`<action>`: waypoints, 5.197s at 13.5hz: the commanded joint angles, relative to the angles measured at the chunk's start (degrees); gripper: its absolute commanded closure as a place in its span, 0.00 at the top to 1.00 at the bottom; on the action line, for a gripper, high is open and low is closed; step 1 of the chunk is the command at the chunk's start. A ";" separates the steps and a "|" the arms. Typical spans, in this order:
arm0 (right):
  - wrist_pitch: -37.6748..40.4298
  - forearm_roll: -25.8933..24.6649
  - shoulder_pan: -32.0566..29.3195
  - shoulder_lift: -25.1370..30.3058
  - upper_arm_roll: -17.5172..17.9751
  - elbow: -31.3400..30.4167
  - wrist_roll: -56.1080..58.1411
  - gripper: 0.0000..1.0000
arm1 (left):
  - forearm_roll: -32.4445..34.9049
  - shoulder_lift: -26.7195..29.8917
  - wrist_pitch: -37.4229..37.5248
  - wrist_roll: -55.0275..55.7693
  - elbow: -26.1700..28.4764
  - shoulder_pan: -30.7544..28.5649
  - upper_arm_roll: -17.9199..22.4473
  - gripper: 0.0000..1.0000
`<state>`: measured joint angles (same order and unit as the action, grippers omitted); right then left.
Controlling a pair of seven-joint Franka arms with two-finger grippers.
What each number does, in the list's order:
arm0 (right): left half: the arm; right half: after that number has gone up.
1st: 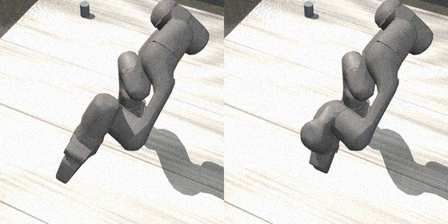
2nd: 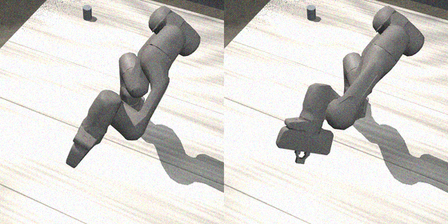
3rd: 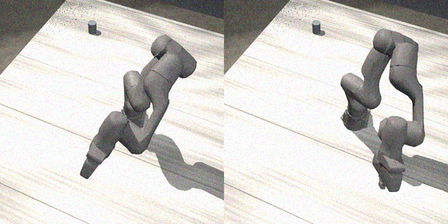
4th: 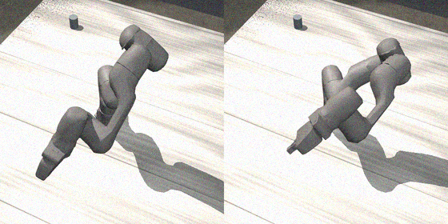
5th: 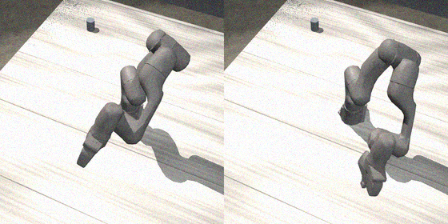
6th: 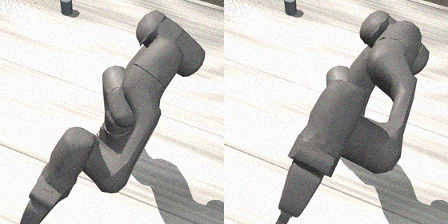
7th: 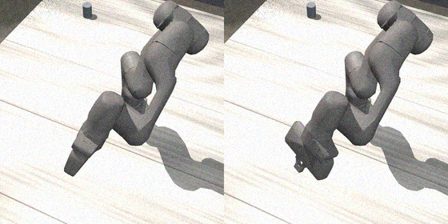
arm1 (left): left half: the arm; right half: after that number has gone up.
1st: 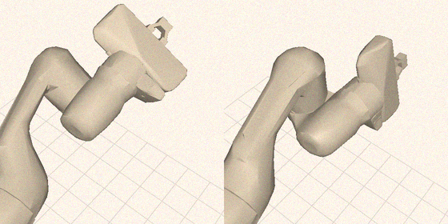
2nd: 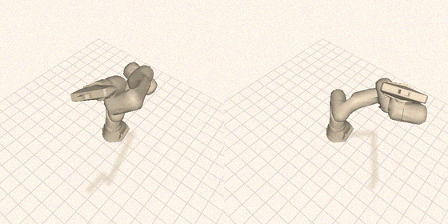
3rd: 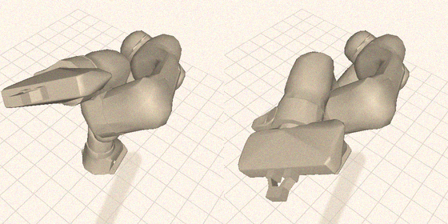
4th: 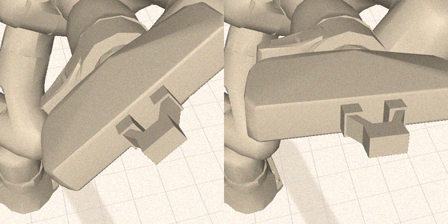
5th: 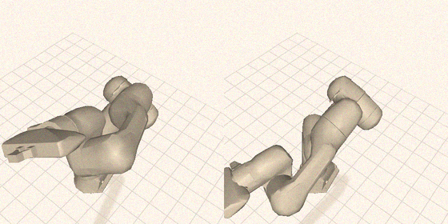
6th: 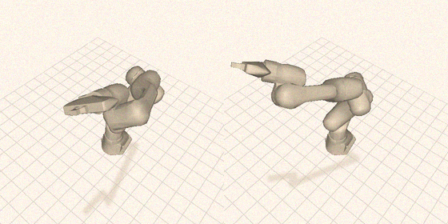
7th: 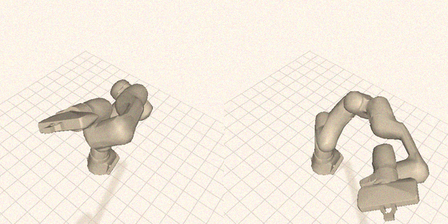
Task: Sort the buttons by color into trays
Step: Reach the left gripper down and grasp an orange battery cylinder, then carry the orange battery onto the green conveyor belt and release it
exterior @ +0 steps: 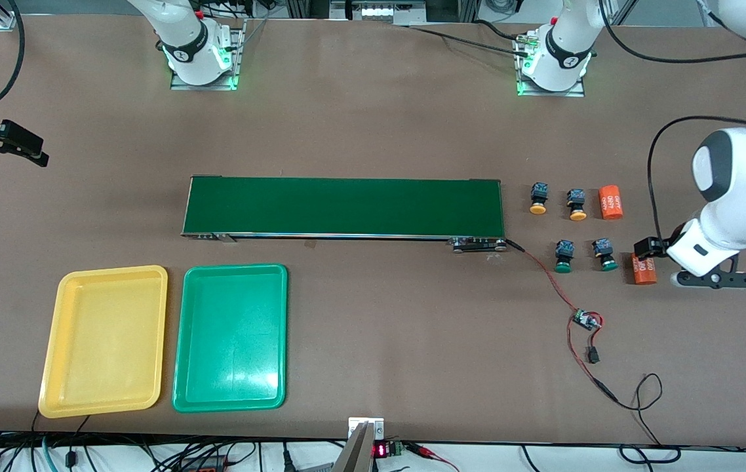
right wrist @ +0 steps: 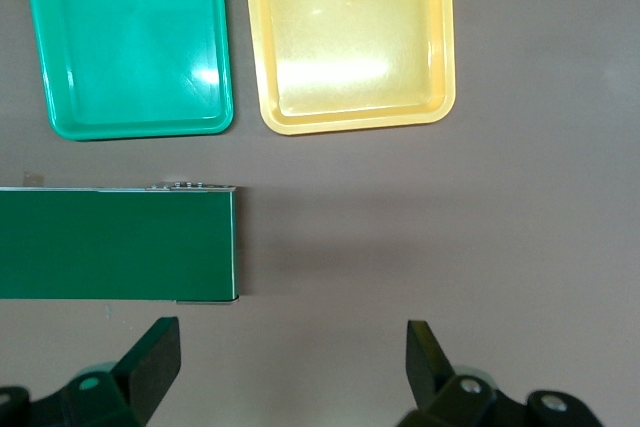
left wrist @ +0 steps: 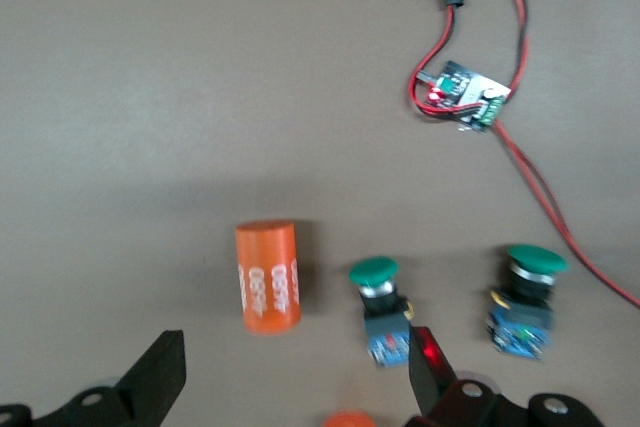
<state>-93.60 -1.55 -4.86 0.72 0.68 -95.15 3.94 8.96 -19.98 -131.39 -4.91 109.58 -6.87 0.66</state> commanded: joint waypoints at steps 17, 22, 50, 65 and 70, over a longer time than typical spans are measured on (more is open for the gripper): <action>1.84 1.02 1.61 2.18 0.37 0.41 0.11 1.00 | 0.71 -10.09 -24.90 -6.17 8.81 -8.07 -1.01 0.30; 2.10 1.20 1.61 2.36 0.37 0.23 0.02 1.00 | 0.71 -3.32 -0.50 -6.69 0.05 -7.72 -5.92 0.29; 1.58 1.37 1.34 2.18 0.11 0.14 0.02 1.00 | 8.09 -7.71 -0.27 -37.37 5.56 4.50 -39.24 0.23; -0.18 1.28 1.34 1.83 0.11 0.23 0.02 1.00 | 7.12 -2.35 32.48 -19.21 -13.84 2.13 -38.90 1.00; 0.00 1.28 1.34 1.66 0.11 0.23 0.02 1.00 | 7.12 -2.52 39.54 4.00 -19.92 -3.93 -38.98 1.00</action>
<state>-93.50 -0.91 -3.47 2.42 0.87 -95.11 3.93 15.90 -22.04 -94.05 -7.40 92.35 -9.13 -38.05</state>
